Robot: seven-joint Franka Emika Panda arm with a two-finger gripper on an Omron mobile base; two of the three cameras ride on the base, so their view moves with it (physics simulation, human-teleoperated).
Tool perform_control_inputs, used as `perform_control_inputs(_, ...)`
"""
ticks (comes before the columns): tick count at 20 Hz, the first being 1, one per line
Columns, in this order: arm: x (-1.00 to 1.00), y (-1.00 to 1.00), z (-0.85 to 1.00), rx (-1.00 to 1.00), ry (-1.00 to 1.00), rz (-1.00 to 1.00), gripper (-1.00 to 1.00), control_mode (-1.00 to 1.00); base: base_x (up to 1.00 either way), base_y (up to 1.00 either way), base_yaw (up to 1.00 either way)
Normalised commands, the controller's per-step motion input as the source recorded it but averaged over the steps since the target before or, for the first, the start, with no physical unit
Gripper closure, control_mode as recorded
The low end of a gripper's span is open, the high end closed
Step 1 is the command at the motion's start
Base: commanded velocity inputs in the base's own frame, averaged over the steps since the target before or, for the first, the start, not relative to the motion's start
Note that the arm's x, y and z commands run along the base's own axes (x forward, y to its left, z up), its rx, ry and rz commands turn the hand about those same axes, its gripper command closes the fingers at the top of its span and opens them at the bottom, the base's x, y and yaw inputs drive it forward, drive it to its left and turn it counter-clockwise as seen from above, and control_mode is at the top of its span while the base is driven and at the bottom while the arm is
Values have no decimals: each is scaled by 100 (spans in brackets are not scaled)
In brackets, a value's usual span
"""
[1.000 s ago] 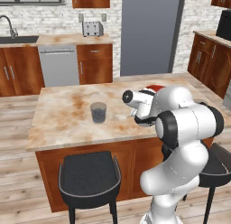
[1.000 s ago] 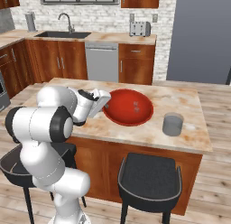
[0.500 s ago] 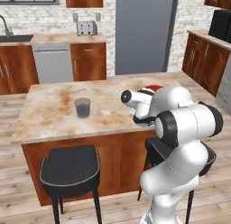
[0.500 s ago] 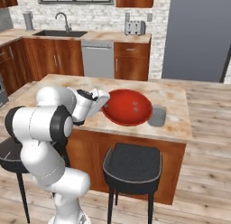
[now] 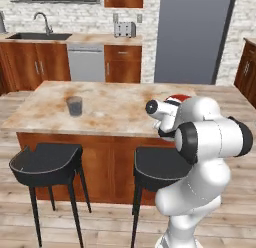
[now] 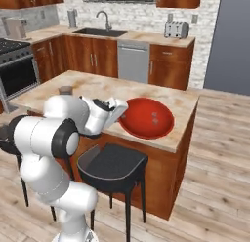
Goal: There are four ice cubes in the ice bowl. Place two ice cubes in each glass of water.
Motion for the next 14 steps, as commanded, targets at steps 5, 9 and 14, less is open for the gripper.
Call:
perform_control_inputs(5,0,0,0,0,0,0,100,100,0,-90,56)
perform_control_inputs(9,0,0,0,0,0,0,100,100,0,-74,67)
perform_control_inputs(14,0,0,0,0,0,0,100,100,1,-72,66)
